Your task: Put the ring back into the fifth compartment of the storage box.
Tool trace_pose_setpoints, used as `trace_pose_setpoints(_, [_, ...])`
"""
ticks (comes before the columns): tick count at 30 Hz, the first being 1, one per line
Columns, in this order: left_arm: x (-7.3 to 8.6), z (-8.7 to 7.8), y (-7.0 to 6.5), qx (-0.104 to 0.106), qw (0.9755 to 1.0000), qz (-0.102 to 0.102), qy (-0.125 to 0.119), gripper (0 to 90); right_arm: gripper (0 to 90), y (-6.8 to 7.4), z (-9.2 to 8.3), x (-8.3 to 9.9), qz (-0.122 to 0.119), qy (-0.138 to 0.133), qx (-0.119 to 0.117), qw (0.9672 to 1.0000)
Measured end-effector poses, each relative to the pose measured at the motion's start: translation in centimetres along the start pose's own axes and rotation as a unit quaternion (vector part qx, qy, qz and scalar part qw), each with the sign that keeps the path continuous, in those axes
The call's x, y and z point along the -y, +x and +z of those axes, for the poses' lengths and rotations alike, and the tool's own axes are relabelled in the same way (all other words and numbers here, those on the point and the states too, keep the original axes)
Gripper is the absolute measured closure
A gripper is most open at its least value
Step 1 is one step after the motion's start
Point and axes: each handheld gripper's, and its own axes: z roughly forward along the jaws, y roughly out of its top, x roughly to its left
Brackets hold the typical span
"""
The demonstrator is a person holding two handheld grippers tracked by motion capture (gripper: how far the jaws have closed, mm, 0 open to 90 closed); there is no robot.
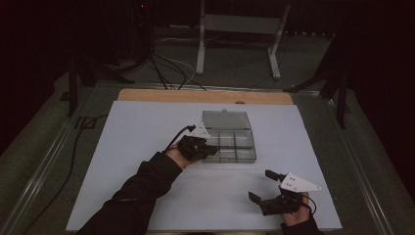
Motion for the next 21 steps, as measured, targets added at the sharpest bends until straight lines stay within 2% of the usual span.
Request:
trace_pose_setpoints(9, [-1.0, 1.5, 0.3, -0.006, 1.0, -0.001, 0.0, 88.4, 0.0, 0.0, -0.1, 0.0, -0.002, -0.002, 0.002, 1.0])
trace_pose_setpoints(11, [-1.2, 1.9, 0.5, 0.0, 1.0, -0.009, -0.002, 88.4, 0.0, 0.1, -0.1, 0.0, -0.003, -0.001, 0.002, 1.0])
trace_pose_setpoints(21, [-1.7, 3.9, 0.9, -0.008, 0.9994, -0.033, -0.005, 88.4, 0.0, 0.2, -0.2, 0.0, -0.006, -0.002, 0.001, 1.0])
